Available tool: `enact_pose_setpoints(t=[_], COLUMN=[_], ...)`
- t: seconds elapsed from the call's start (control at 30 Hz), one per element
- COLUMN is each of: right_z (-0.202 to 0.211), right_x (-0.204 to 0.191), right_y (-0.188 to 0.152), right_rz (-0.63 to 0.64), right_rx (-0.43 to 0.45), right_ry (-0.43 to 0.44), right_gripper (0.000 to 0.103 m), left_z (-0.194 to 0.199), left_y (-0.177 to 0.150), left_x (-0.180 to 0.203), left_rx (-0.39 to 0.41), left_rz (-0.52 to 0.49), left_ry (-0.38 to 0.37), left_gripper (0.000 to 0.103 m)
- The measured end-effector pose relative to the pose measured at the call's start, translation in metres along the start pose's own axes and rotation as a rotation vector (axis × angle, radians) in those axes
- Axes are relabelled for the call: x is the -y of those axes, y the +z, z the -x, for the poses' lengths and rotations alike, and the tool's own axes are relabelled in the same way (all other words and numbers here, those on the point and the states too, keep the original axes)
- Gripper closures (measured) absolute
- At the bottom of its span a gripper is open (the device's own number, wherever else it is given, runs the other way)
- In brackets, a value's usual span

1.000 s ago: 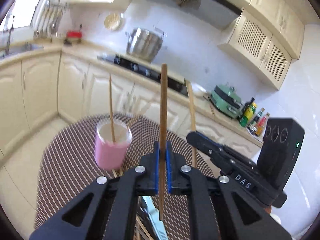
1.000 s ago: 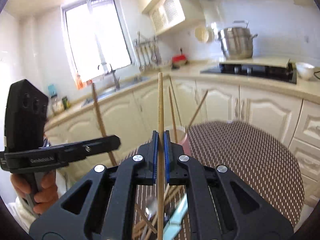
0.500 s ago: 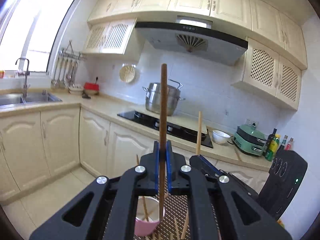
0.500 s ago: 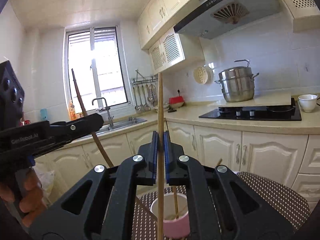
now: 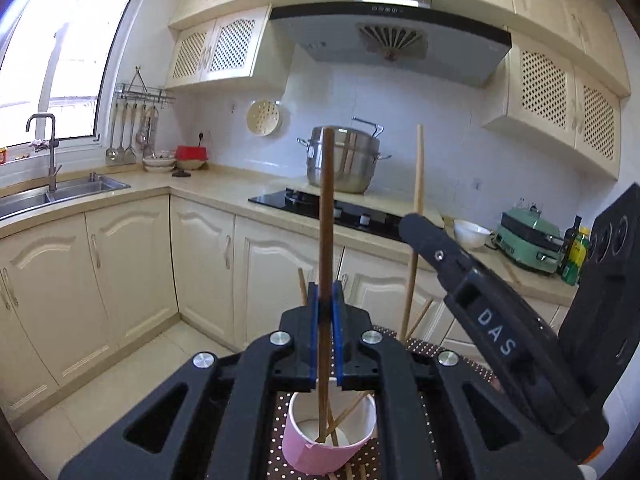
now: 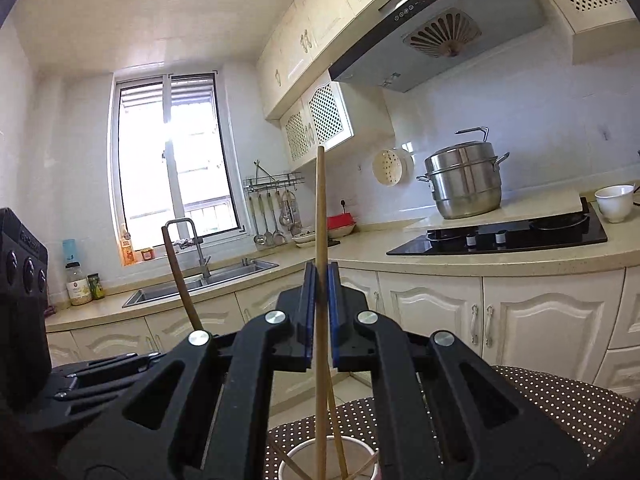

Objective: Organize utensils
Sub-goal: 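Lift the chopstick with the right tool while the left tool grasps one, both into the cup, then open both tools over the pink cup and withdraw toward the pile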

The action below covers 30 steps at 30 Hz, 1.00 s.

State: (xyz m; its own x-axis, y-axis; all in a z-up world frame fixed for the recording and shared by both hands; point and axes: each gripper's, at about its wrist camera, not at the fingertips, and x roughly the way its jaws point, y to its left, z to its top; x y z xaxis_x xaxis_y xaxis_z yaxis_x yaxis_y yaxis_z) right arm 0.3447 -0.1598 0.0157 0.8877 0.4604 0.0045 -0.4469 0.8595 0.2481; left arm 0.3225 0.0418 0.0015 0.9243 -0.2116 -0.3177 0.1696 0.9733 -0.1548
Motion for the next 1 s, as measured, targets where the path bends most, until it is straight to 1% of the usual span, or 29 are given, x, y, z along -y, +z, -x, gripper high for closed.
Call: enact_pose_setpoints(t=[0.1, 0.23, 0.3, 0.37, 0.43, 0.57, 0.6, 0.67, 0.73, 0.83, 0.97, 1.0], right_z=[-0.003, -0.009, -0.008, -0.009, -0.006, 0.002, 0.004, 0.009, 0.013, 0.020, 0.028, 0.029], right_x=[-0.001, 0.000, -0.001, -0.001, 0.000, 0.001, 0.001, 0.000, 0.000, -0.002, -0.005, -0.005], right_y=[-0.005, -0.009, -0.013, -0.015, -0.019, -0.026, -0.027, -0.029, -0.029, -0.030, -0.035, -0.036], right_rz=[0.011, 0.012, 0.017, 0.025, 0.028, 0.035, 0.037, 0.042, 0.041, 0.052, 0.062, 0.061], right_rx=[0.002, -0.011, -0.020, -0.030, -0.046, -0.067, -0.072, -0.080, -0.086, -0.093, -0.111, -0.118], right_ry=[-0.007, -0.014, -0.010, -0.011, -0.013, -0.016, -0.017, -0.020, -0.020, -0.024, -0.030, -0.030], right_gripper=[0.097, 0.097, 0.097, 0.096, 0.096, 0.096, 0.096, 0.096, 0.097, 0.097, 0.097, 0.097], left_z=[-0.004, -0.009, -0.010, -0.011, -0.010, -0.004, -0.002, 0.001, 0.007, 0.019, 0.034, 0.038], left_y=[-0.010, -0.018, -0.020, -0.020, -0.020, -0.020, -0.020, -0.020, -0.021, -0.021, -0.023, -0.024], left_x=[-0.002, -0.009, -0.010, -0.011, -0.011, -0.012, -0.013, -0.014, -0.015, -0.015, -0.017, -0.018], left_rx=[-0.020, -0.039, -0.046, -0.049, -0.049, -0.027, -0.026, -0.021, -0.015, 0.010, 0.031, 0.036], left_rz=[-0.007, 0.034, 0.039, 0.036, 0.040, 0.047, 0.055, 0.063, 0.071, 0.084, 0.103, 0.112], left_ry=[-0.002, -0.005, -0.006, 0.002, 0.005, 0.016, 0.017, 0.018, 0.010, 0.007, 0.000, -0.003], left_gripper=[0.097, 0.096, 0.096, 0.094, 0.072, 0.067, 0.064, 0.060, 0.052, 0.043, 0.037, 0.033])
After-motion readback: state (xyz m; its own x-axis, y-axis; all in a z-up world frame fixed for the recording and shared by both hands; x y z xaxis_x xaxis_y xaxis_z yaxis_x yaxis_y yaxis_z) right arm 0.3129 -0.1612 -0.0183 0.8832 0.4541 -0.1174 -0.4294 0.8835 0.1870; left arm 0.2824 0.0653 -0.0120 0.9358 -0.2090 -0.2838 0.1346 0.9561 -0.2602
